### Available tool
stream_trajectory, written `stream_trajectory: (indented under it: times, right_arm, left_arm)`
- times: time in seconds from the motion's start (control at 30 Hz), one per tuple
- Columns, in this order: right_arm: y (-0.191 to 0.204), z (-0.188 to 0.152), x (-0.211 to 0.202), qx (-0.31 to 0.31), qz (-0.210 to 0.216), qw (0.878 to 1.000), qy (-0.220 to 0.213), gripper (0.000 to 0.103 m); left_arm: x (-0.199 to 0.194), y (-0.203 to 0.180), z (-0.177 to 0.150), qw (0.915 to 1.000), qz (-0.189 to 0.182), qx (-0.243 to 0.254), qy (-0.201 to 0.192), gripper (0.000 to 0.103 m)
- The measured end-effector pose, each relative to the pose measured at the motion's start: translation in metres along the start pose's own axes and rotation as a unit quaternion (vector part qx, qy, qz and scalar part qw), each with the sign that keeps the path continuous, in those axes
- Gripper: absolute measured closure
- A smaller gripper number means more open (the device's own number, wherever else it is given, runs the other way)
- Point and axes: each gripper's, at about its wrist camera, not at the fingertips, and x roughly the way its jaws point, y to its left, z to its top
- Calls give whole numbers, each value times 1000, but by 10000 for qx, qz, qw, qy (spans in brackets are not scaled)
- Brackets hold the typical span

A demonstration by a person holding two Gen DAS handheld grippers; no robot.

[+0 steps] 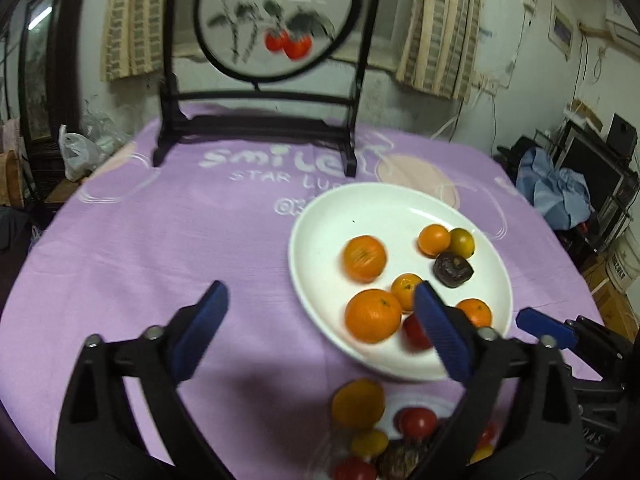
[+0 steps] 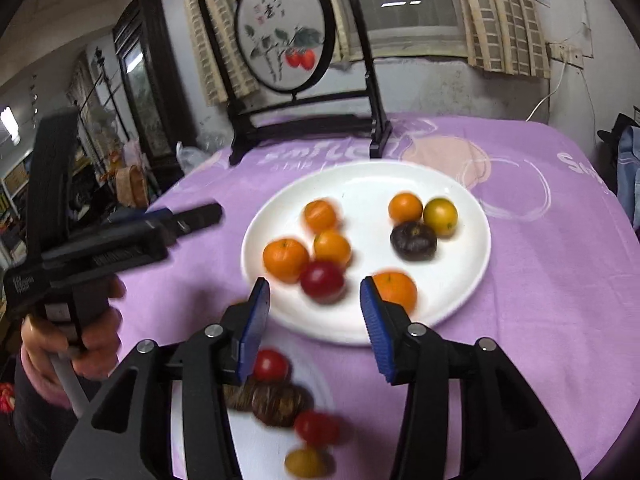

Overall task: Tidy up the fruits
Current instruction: 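Lower the mandarin and red plum onto the white plate and open both tools, then lower the right tool onto a dark mangosteen on the mat and grasp it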

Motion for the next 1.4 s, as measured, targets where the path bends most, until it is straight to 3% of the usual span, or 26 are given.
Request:
stream_trajectory:
  times: [0.2,0.27,0.33,0.47,0.6,0.8,1.07,1.17,1.23,1.3,1.4]
  right_arm:
    - [15,-37,-2,-608,-530,9949,601,56]
    - [20,-46,0,-779,-516,9928,753,56]
    - [28,-51,1,-961,-322,9919,764,56]
    - [40,-58,10,-1463,-278,9861,740,56]
    - [43,-61,23,-1824,-76,9795,851,56]
    - [41,-56,36,-2161,407,9709,945,52]
    - [32,-38,47,-2433,1131,9527,1431,50]
    - [38,-39,47,-2661,1047,9456,1552,49]
    - [56,-52,36,-3258,878,9285,1549,48]
    - [65,-59,34,-3530,813,9189,1564,48]
    - [72,-60,46,-3518,639,9211,1539,48]
  left_arm:
    - [-15,29,-18,9983,252,-496,164,3]
    - [-18,43,-24,9962,-24,-827,284,3]
    - [-20,48,-28,9955,-11,-892,312,3]
    - [-25,44,-31,9974,105,-684,210,3]
    - [-29,36,-34,9984,-45,-513,221,3]
    - [-37,27,-38,9993,-164,-298,139,3]
    - [-36,24,-38,9995,-130,-235,138,3]
    - [-34,25,-38,9996,-52,-212,175,3]
    - [-33,27,-38,9996,-28,-231,186,3]
    - [-34,28,-37,9995,-53,-268,181,3]
    - [-35,28,-37,9995,-105,-264,151,3]
